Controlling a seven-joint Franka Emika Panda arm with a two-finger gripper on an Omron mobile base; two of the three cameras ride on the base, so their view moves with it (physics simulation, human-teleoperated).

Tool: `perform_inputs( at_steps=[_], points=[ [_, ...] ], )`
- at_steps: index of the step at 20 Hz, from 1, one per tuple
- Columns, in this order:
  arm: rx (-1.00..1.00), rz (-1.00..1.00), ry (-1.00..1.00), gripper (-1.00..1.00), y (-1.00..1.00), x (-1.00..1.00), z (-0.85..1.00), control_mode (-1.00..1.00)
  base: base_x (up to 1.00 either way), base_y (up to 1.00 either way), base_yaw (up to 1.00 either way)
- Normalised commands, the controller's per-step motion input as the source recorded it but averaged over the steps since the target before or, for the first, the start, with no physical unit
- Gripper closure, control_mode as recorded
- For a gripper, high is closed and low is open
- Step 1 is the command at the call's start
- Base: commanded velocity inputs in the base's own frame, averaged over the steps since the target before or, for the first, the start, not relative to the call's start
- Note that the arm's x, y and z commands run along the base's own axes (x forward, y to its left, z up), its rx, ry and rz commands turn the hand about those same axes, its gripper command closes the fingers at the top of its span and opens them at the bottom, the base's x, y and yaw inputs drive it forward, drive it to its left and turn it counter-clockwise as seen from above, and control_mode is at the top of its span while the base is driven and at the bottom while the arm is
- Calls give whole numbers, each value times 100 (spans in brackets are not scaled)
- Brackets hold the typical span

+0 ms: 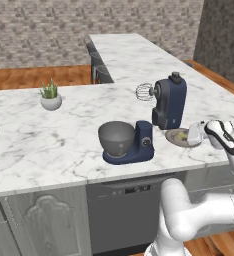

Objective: Add butter and sugar cubes to the stand mixer bowl and then turn on the stand mixer to begin making frosting.

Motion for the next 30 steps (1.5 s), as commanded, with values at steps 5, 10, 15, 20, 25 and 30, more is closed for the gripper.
perform_inputs(
  at_steps=[5,10,15,20,25,30],
  points=[
    [-21,0,0,100,0,-35,-73,-100,0,0,0],
    [-8,0,0,100,0,-25,-20,-100,0,0,0],
    [4,0,0,100,0,-59,94,-100,0,0,0],
    [0,0,0,100,1,-93,99,-100,0,0,0],
    [-3,-1,1,100,27,-100,81,-100,0,0,0],
    [-11,-1,5,100,77,-100,71,-100,0,0,0]
  ],
)
